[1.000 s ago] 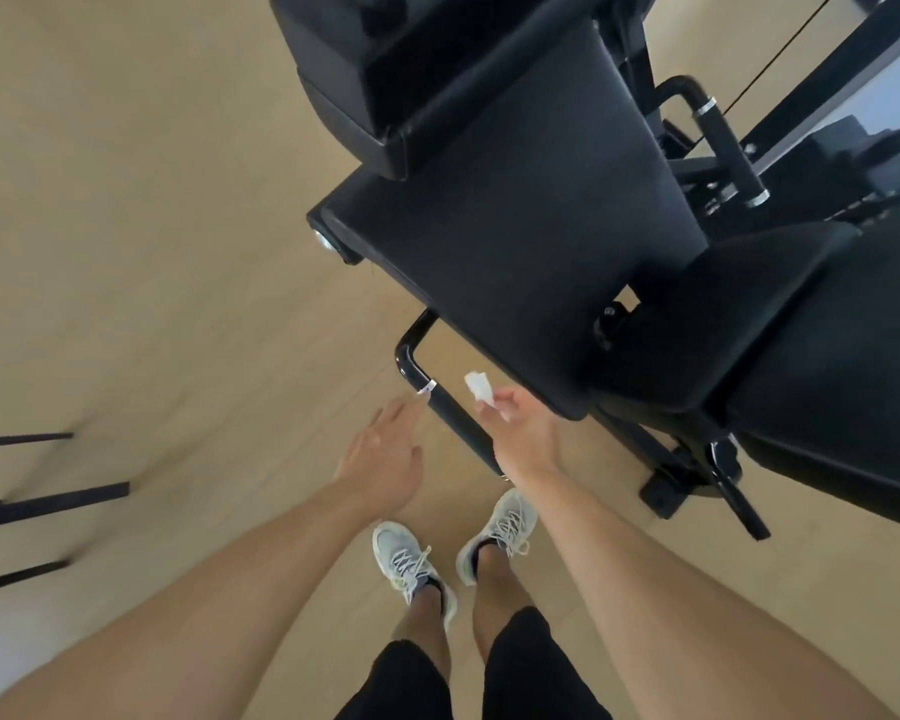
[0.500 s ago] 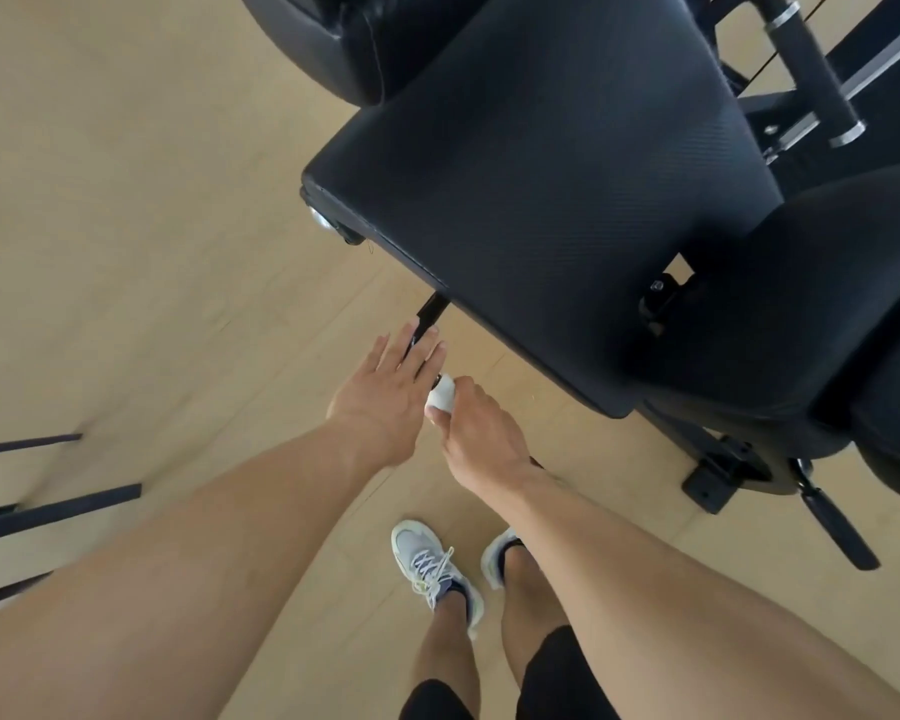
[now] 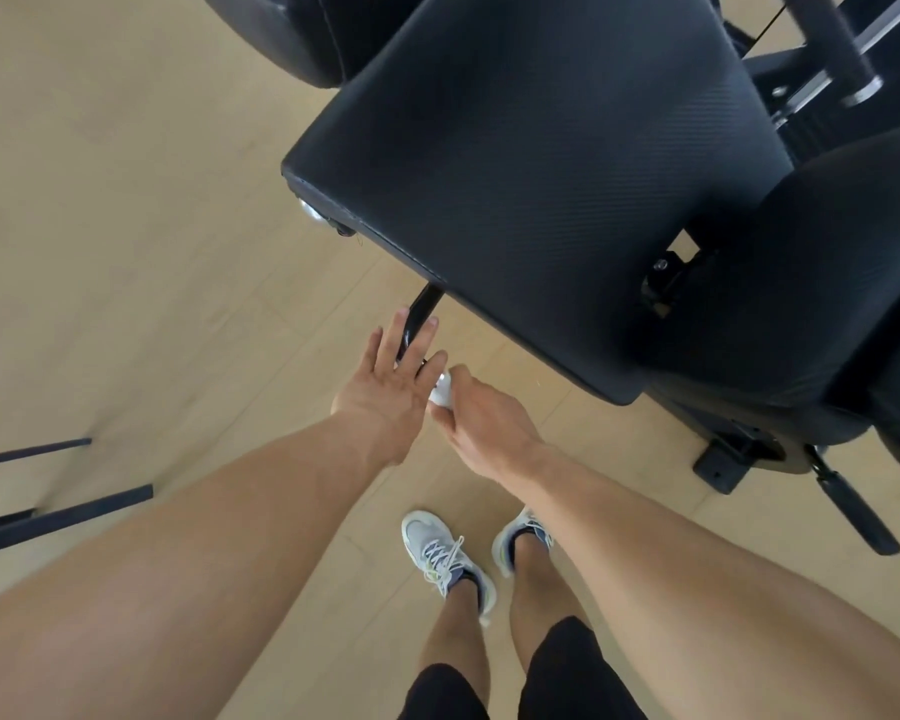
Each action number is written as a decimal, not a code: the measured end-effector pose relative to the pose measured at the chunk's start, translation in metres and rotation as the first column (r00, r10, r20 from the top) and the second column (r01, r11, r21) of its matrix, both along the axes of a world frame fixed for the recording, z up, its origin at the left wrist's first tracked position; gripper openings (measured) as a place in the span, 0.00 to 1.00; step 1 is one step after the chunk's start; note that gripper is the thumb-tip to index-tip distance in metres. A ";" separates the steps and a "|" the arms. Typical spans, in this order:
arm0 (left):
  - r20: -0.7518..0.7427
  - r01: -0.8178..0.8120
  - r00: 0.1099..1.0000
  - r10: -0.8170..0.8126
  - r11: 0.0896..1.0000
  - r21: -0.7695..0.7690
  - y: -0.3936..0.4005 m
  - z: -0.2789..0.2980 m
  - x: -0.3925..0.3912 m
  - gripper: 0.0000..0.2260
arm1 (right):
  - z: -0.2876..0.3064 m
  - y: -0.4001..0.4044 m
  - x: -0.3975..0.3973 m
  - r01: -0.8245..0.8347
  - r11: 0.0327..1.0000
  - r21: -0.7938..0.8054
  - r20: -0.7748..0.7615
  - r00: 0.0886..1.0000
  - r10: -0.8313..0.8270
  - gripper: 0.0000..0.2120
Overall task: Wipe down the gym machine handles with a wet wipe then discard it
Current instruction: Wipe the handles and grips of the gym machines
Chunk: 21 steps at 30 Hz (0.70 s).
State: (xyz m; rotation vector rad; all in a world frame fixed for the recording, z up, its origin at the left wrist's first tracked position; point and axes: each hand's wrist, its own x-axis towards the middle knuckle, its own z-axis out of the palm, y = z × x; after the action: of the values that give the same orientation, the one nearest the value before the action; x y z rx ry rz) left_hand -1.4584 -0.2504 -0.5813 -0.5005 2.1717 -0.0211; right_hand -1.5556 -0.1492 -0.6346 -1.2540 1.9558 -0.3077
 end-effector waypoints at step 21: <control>-0.033 -0.044 0.998 0.045 0.998 0.041 -0.001 -0.006 0.004 0.47 | -0.017 0.062 -0.008 0.139 0.983 0.124 -0.044 0.990 -0.134 0.12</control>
State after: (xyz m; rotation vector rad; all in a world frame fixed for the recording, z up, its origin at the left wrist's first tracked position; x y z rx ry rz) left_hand -1.4546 -0.2515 -0.5870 -0.5290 2.1890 0.0562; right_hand -1.5639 -0.0869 -0.6511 -1.0531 2.0622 -0.2268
